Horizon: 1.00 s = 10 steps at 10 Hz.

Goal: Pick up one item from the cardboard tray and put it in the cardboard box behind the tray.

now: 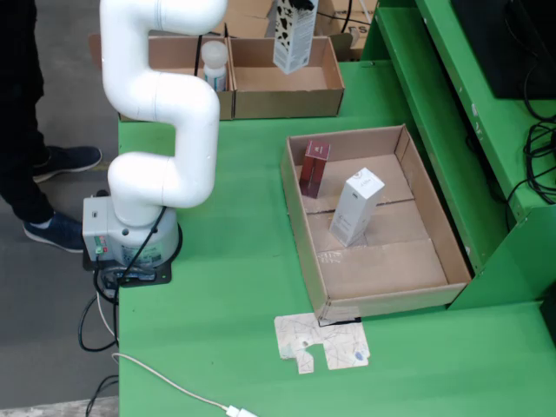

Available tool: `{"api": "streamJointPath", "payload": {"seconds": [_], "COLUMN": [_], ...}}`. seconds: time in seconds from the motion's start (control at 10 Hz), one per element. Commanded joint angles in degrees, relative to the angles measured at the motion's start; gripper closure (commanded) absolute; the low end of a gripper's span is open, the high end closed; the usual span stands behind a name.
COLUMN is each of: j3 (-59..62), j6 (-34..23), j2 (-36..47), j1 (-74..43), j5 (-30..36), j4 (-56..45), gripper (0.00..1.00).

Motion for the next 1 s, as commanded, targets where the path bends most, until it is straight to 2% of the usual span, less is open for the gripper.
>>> {"api": "streamJointPath", "payload": {"seconds": [0.0, 0.7, 0.9], "j3": [0.96, 0.96, 0.96], "j6": [-1.33, -2.82, -0.62], "j2": [-4.45, -11.01, -11.83], "j1": [1.71, 6.88, 7.48], "j5": [-1.79, -6.84, -5.52], "j4": [7.97, 19.53, 18.68], "gripper": [1.0, 1.0, 1.0]}}
